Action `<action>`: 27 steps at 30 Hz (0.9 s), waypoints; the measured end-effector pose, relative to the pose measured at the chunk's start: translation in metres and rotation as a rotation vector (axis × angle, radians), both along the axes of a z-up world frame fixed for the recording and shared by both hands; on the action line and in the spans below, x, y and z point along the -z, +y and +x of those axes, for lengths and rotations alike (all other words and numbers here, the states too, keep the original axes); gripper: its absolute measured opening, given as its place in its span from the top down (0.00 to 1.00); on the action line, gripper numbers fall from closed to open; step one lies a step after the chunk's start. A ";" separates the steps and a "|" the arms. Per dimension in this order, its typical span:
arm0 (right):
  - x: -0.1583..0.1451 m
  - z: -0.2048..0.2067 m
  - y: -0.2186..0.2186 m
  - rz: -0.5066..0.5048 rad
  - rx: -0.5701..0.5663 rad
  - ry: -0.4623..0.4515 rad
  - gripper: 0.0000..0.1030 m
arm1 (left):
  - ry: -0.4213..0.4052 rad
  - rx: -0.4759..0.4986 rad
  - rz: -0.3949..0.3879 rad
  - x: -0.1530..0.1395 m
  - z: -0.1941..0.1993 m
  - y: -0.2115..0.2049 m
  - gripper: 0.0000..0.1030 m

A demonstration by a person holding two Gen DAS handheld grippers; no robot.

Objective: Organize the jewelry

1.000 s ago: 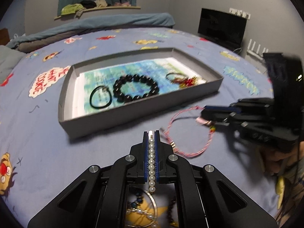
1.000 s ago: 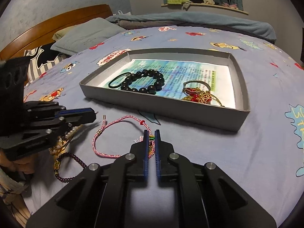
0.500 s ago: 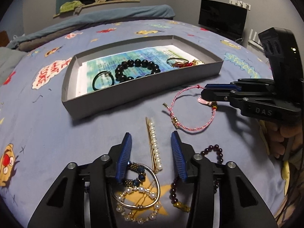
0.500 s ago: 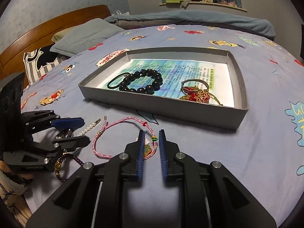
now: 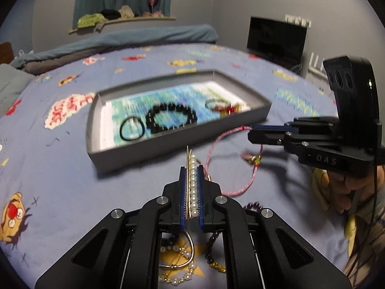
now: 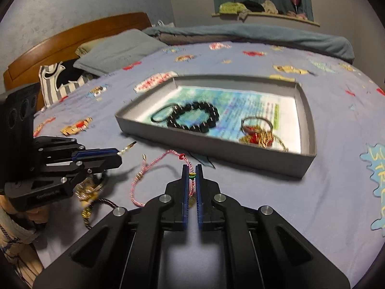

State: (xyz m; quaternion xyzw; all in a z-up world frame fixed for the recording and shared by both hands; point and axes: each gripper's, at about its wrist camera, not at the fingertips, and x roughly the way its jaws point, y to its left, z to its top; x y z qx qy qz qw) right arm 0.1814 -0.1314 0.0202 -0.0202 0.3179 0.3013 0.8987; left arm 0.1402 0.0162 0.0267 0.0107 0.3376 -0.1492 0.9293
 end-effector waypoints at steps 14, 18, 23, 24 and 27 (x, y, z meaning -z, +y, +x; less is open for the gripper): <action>-0.032 -0.009 -0.012 0.074 0.018 -0.089 0.95 | -0.052 -0.022 -0.036 -0.015 0.013 0.011 0.92; -0.039 -0.010 -0.012 0.078 0.020 -0.114 0.95 | -0.061 -0.031 -0.034 -0.018 0.018 0.013 0.92; -0.055 -0.009 -0.010 0.085 0.018 -0.155 0.95 | -0.069 -0.047 -0.044 -0.022 0.025 0.019 0.92; -0.057 -0.008 -0.010 0.088 0.019 -0.161 0.95 | -0.071 -0.053 -0.045 -0.022 0.027 0.021 0.92; -0.065 -0.004 -0.011 0.100 0.028 -0.178 0.95 | -0.078 -0.064 -0.044 -0.025 0.035 0.024 0.92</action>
